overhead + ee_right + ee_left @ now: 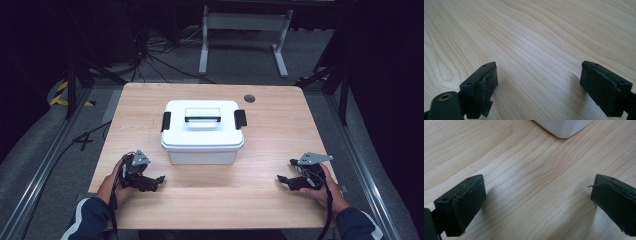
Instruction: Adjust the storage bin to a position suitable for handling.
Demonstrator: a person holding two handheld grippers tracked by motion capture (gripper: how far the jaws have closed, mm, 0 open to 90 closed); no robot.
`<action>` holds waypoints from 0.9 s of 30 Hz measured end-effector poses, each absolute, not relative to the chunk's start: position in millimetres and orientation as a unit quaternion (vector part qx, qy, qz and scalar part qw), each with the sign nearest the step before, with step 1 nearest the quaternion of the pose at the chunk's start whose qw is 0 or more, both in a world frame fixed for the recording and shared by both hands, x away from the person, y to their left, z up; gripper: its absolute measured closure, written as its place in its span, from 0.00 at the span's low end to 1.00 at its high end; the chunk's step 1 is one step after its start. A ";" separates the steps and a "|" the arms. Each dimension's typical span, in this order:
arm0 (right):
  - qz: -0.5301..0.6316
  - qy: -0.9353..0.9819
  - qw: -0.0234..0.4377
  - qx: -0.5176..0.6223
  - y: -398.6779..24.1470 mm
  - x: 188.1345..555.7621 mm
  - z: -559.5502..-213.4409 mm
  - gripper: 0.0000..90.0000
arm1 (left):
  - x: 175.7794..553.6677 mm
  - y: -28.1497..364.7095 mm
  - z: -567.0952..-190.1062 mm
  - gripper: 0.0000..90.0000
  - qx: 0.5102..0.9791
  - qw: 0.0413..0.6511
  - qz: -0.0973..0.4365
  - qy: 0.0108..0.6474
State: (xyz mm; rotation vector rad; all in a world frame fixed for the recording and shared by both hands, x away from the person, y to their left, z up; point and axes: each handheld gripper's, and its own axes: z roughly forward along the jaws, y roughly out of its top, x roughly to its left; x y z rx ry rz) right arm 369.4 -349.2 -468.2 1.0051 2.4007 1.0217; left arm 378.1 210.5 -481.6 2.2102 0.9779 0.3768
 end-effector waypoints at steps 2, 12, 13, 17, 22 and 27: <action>0.360 0.846 0.172 0.353 -349.3 369.5 -468.2 0.16 | 377.9 210.3 -481.9 0.00 0.849 0.343 0.140 0.378; 0.355 0.855 0.166 0.340 -349.6 371.7 -466.4 0.18 | 379.3 213.6 -481.2 0.00 0.857 0.340 0.139 0.361; 0.355 0.855 0.164 0.340 -349.3 371.6 -466.2 0.19 | 378.8 213.5 -481.5 0.00 0.856 0.343 0.136 0.363; 0.343 0.866 0.157 0.328 -346.6 371.6 -461.7 0.27 | 377.6 213.7 -481.7 0.01 0.855 0.344 0.135 0.365; 0.346 0.874 0.150 0.305 -340.4 373.9 -452.3 0.35 | 377.9 213.8 -481.8 0.00 0.855 0.344 0.134 0.364; 0.346 0.879 0.164 0.284 -332.4 374.5 -436.6 0.37 | 380.7 215.7 -481.5 0.00 0.862 0.344 0.132 0.348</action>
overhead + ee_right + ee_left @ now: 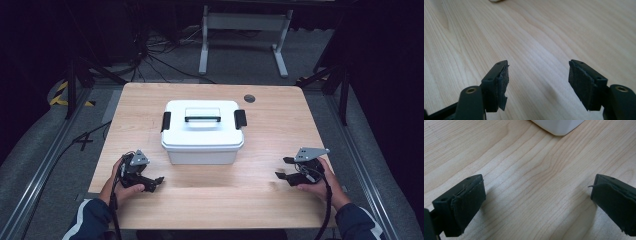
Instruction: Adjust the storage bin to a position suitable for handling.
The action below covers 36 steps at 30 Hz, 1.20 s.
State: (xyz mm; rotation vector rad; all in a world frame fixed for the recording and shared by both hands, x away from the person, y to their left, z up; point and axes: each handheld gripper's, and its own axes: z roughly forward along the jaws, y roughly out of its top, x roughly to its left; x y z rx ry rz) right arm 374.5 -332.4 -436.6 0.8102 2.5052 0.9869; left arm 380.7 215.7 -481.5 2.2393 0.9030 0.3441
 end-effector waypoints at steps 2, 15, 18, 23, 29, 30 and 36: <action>0.348 0.878 0.165 0.284 -330.7 374.6 -433.6 0.37 | 380.7 215.8 -481.5 0.00 0.862 0.344 0.132 0.347; 0.359 0.877 0.212 0.239 -306.3 386.7 -367.0 0.46 | 381.1 216.9 -481.4 0.00 0.864 0.344 0.133 0.343; 0.357 0.879 0.219 0.227 -297.2 389.4 -351.2 0.47 | 380.3 216.5 -481.9 0.00 0.862 0.347 0.128 0.346; 0.360 0.880 0.229 0.208 -281.9 394.7 -323.7 0.46 | 380.3 217.0 -482.1 0.00 0.862 0.348 0.131 0.346; 0.353 0.889 0.238 0.172 -255.0 403.1 -292.9 0.47 | 380.3 217.0 -482.1 0.00 0.862 0.348 0.131 0.346; 0.353 0.890 0.237 0.164 -249.1 404.7 -288.7 0.47 | 380.4 217.0 -482.2 0.00 0.862 0.348 0.131 0.346; 0.330 0.905 0.237 0.128 -209.2 414.5 -276.3 0.49 | 380.2 217.1 -482.0 0.00 0.863 0.347 0.127 0.345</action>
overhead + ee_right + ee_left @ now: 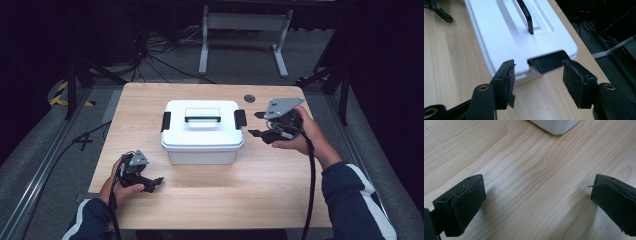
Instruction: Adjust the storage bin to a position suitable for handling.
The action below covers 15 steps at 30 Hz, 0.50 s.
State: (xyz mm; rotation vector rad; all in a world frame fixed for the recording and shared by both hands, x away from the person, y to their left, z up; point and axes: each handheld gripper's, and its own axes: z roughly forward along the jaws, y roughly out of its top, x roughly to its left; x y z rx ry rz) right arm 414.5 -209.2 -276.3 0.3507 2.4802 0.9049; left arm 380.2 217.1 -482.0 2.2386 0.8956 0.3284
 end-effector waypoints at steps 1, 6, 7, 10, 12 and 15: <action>0.322 0.911 0.234 0.111 -191.8 419.0 -274.4 0.50 | 380.5 217.1 -482.1 0.00 0.863 0.348 0.128 0.344; 0.297 0.922 0.235 0.078 -157.5 424.4 -273.4 0.50 | 380.2 217.1 -482.0 0.00 0.863 0.347 0.127 0.345; 0.296 0.924 0.233 0.072 -152.8 425.4 -273.3 0.51 | 380.1 217.1 -482.0 0.00 0.863 0.347 0.127 0.346; 0.275 0.930 0.236 0.056 -135.0 429.7 -272.1 0.52 | 380.1 217.1 -482.0 0.00 0.863 0.347 0.126 0.346; 0.263 0.936 0.229 0.049 -125.5 433.7 -270.1 0.53 | 380.1 217.1 -482.0 0.00 0.863 0.347 0.127 0.345; 0.248 0.940 0.231 0.033 -116.0 440.3 -267.8 0.52 | 380.1 217.1 -482.0 0.00 0.863 0.347 0.127 0.345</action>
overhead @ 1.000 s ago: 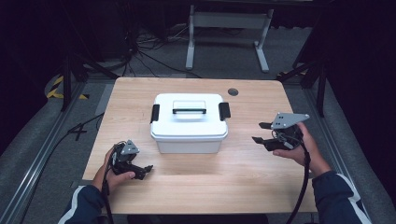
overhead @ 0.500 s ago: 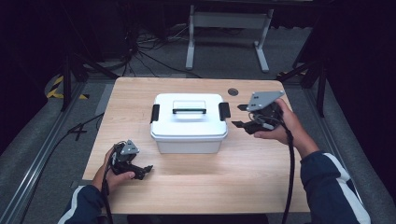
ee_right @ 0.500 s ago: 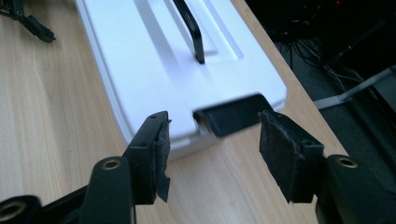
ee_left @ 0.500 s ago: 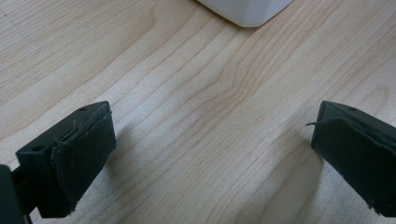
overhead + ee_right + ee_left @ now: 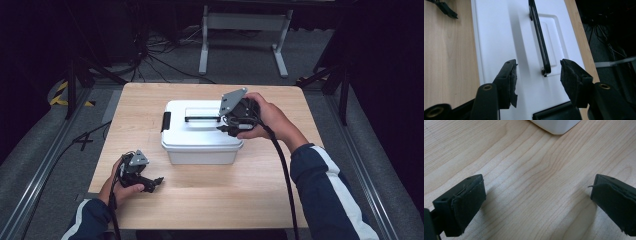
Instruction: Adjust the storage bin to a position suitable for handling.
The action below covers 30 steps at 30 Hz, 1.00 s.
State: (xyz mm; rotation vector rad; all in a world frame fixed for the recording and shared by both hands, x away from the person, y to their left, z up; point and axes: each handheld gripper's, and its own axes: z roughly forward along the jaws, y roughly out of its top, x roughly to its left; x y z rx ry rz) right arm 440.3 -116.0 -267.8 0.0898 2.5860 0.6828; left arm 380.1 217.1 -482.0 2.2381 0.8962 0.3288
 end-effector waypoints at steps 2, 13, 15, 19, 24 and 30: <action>0.240 0.943 0.229 0.024 -111.1 445.0 -266.4 0.53 | 380.1 217.1 -482.0 0.00 0.863 0.347 0.127 0.345; 0.199 0.955 0.219 0.015 -89.9 469.0 -273.7 0.72 | 380.6 217.4 -482.1 0.00 0.863 0.348 0.130 0.343; 0.192 0.957 0.218 0.010 -85.7 469.7 -274.0 0.77 | 380.7 217.6 -482.1 0.00 0.863 0.348 0.129 0.342; 0.186 0.959 0.215 -0.004 -74.8 470.9 -275.9 0.92 | 380.7 217.6 -482.2 0.00 0.863 0.348 0.129 0.342; 0.189 0.960 0.207 -0.019 -70.9 471.8 -278.2 0.94 | 380.8 217.6 -482.1 0.00 0.863 0.348 0.129 0.342; 0.183 0.962 0.203 -0.015 -69.9 471.8 -278.0 0.93 | 380.8 217.6 -482.1 0.00 0.863 0.348 0.129 0.342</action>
